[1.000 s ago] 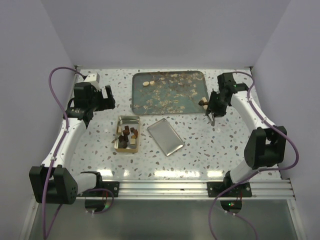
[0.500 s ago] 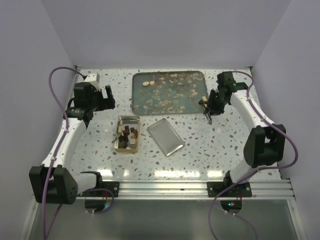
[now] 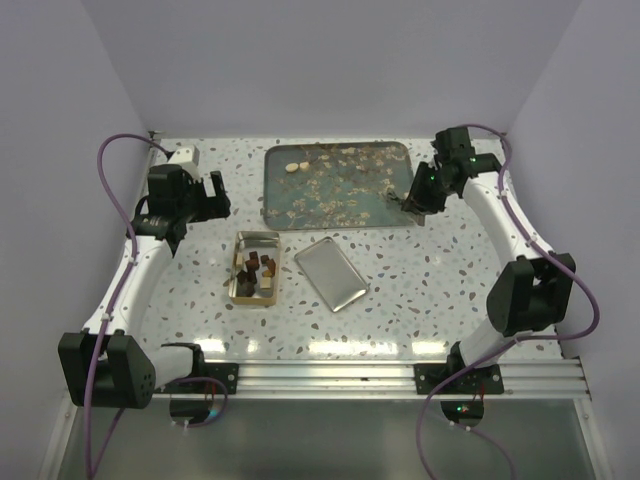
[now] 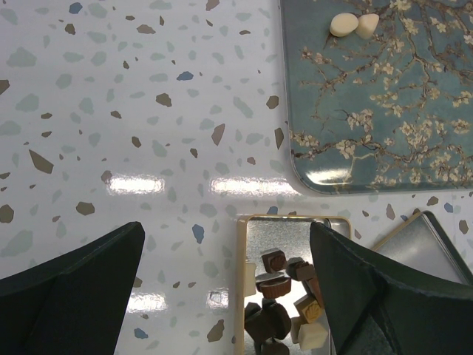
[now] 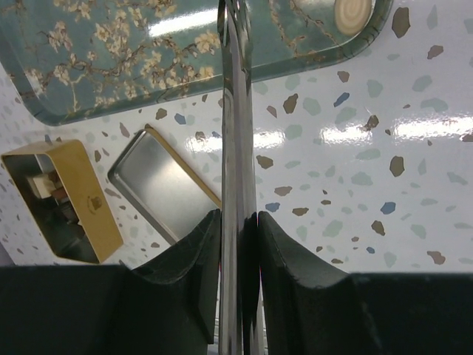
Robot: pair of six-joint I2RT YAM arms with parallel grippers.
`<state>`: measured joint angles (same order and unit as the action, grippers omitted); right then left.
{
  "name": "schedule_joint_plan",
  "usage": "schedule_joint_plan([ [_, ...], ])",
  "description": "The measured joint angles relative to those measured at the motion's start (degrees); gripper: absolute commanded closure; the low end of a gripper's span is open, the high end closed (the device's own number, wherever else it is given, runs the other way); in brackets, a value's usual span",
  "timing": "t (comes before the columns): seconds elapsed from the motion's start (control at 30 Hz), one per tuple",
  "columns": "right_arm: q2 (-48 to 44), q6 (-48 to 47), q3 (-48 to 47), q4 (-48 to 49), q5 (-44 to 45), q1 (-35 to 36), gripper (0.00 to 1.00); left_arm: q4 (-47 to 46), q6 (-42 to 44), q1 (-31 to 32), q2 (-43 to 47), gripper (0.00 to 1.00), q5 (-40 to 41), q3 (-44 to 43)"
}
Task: Pack the chocolate
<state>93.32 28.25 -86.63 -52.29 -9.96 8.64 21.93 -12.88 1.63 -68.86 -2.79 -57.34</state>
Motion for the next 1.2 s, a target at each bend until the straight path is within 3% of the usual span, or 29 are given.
schedule_joint_plan([
  [0.43, -0.04, -0.48, 1.07, -0.94, 3.96, -0.02, 0.65, 0.00, 0.00, 0.00, 0.00, 0.00, 0.02, 0.02],
  [1.2, 0.85, -0.87, 2.64, -1.29, 7.85, -0.31, 0.63, 0.00, 0.00, 0.00, 0.00, 0.00, 0.04, 0.04],
])
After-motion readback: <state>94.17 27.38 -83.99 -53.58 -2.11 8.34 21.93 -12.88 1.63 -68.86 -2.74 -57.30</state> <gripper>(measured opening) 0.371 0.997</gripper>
